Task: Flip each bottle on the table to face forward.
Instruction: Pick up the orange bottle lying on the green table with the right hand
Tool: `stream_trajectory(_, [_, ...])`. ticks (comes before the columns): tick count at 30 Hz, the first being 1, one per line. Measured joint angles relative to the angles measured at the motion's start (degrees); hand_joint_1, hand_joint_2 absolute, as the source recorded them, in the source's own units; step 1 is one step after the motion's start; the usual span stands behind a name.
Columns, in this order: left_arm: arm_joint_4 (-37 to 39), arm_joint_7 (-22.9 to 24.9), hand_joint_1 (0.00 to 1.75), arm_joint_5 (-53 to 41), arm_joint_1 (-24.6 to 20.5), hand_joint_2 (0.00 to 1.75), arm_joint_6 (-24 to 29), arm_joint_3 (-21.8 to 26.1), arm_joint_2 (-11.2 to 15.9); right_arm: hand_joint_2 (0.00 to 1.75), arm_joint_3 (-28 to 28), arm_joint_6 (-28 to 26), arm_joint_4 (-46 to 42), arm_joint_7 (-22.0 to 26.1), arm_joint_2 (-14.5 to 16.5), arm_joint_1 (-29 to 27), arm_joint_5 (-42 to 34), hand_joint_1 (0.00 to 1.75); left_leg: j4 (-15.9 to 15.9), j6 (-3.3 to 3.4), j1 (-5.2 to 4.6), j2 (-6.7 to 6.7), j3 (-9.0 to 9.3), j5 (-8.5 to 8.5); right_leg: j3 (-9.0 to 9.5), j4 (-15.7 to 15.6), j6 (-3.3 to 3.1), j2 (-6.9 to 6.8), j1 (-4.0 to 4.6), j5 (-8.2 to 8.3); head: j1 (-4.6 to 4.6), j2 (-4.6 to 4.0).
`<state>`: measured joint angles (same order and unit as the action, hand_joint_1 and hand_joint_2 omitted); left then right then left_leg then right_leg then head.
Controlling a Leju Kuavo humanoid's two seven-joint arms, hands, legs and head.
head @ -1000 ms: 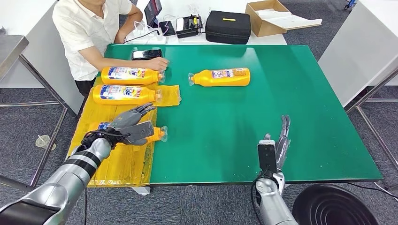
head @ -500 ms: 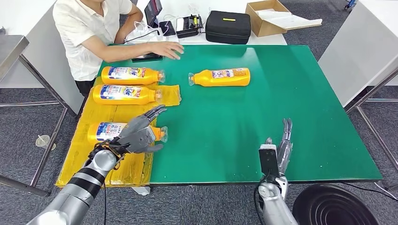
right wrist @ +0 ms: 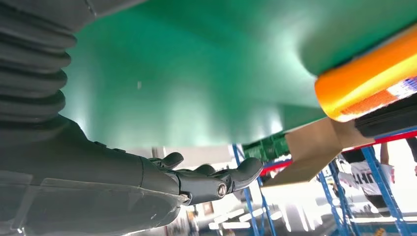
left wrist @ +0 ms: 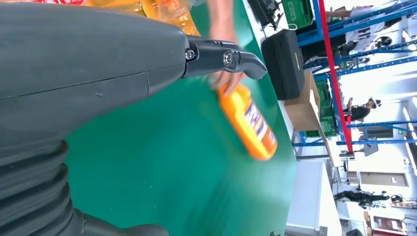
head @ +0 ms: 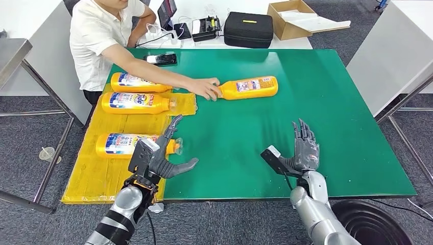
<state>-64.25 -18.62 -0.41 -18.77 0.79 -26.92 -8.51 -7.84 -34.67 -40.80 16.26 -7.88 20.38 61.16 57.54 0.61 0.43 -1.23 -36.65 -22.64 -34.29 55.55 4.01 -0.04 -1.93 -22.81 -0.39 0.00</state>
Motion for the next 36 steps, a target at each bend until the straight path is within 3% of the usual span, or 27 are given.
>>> stream_trajectory(6, [-0.3,-0.2,0.00,-1.8,0.5,1.75,2.9,-0.7,-0.6,1.75,-1.6,1.6,2.9,-2.0,-3.0,2.1,3.0,0.00,0.0,0.00,0.00,0.00,0.00,0.00,-0.01,0.0,0.00,0.00,0.02,-0.01,-0.01,0.00])
stream_trajectory(15, [-0.3,-0.2,0.00,-2.4,0.5,1.75,3.2,-1.2,-0.9,1.75,-3.1,3.1,4.6,-2.4,-4.2,2.4,4.4,0.00,0.0,0.00,0.01,0.00,0.00,0.00,0.00,0.0,0.00,0.00,0.01,-0.01,-0.01,0.00])
stream_trajectory(36, [-0.4,-0.5,0.00,-3.0,-0.1,1.75,3.1,-1.7,-2.5,1.75,-7.3,10.7,7.4,-1.3,-2.6,7.5,4.1,0.00,0.0,0.00,0.02,0.01,0.00,0.02,0.00,0.0,0.00,0.00,0.01,0.00,-0.01,0.00])
